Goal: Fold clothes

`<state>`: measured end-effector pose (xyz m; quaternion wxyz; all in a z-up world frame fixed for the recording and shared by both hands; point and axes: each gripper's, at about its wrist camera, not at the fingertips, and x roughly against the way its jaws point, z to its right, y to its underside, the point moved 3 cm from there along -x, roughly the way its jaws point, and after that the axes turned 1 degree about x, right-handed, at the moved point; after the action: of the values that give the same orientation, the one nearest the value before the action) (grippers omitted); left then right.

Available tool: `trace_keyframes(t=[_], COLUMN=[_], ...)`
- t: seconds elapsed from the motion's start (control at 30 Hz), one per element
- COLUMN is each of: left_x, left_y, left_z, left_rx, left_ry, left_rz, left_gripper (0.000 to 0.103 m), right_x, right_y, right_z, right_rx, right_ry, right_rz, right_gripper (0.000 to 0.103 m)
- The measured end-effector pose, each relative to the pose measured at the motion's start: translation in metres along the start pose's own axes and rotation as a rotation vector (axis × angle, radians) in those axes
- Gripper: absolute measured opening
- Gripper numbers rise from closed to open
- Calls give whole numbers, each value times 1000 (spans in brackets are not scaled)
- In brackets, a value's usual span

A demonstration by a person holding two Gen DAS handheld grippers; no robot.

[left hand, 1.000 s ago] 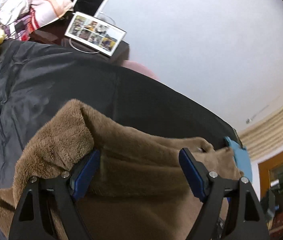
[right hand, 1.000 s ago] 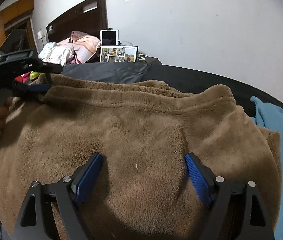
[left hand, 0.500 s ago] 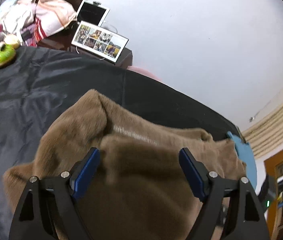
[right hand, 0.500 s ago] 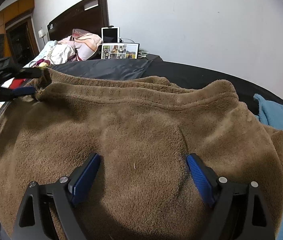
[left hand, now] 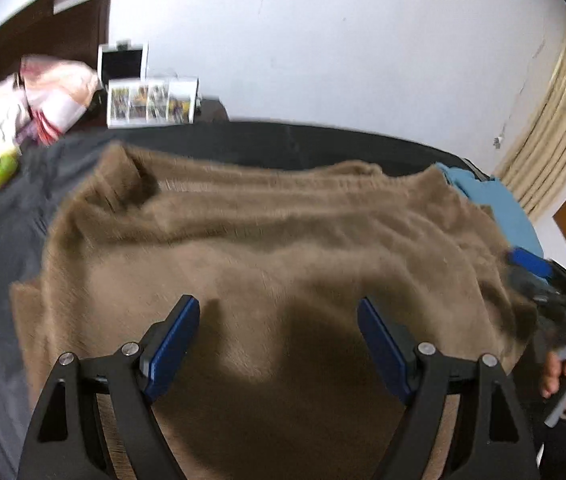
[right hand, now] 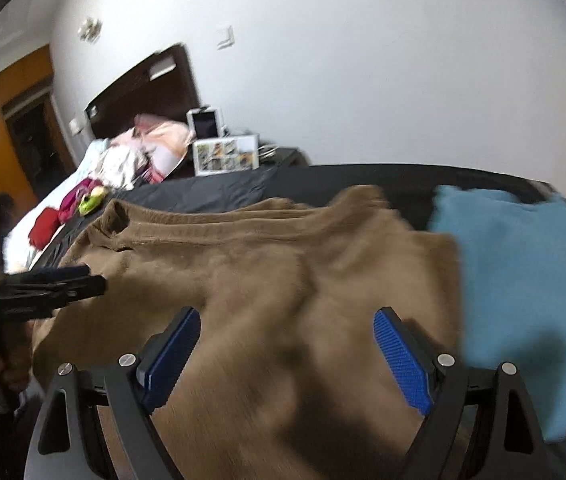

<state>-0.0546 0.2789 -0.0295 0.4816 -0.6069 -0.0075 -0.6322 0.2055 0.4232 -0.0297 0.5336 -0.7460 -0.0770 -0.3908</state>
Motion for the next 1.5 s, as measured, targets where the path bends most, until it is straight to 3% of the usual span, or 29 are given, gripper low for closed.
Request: trace_keyframes(t=[0.27, 0.4, 0.6, 1.07, 1.13, 1.2, 1.3, 1.4, 1.5], left_x=[-6, -8, -7, -10, -11, -12, -11, -11, -5], left_y=[7, 9, 10, 14, 14, 15, 15, 15, 12], left_z=[-3, -2, -5, -4, -4, -3, -3, -4, -1], left_rx=[25, 26, 35, 11, 5, -1, -2, -3, 16], left_ry=[7, 1, 14, 0, -4, -7, -7, -5, 6], left_rz=[-18, -20, -20, -19, -18, -17, -17, -19, -22], left_gripper=[84, 84, 84, 85, 86, 86, 86, 86, 86], right_x=[62, 54, 33, -2, -4, -6, -7, 0, 7], right_y=[83, 107, 102, 77, 75, 74, 71, 64, 57], right_z=[92, 111, 92, 61, 60, 59, 55, 42, 29], right_rx=[-309, -452, -446, -438, -453, -470, -461, -387, -312], right_ry=[123, 40, -31, -88, -97, -102, -94, -55, -17], right_rz=[-27, -62, -54, -15, -7, -7, 1, 32, 62], right_gripper=[90, 90, 90, 90, 86, 67, 50, 38, 34])
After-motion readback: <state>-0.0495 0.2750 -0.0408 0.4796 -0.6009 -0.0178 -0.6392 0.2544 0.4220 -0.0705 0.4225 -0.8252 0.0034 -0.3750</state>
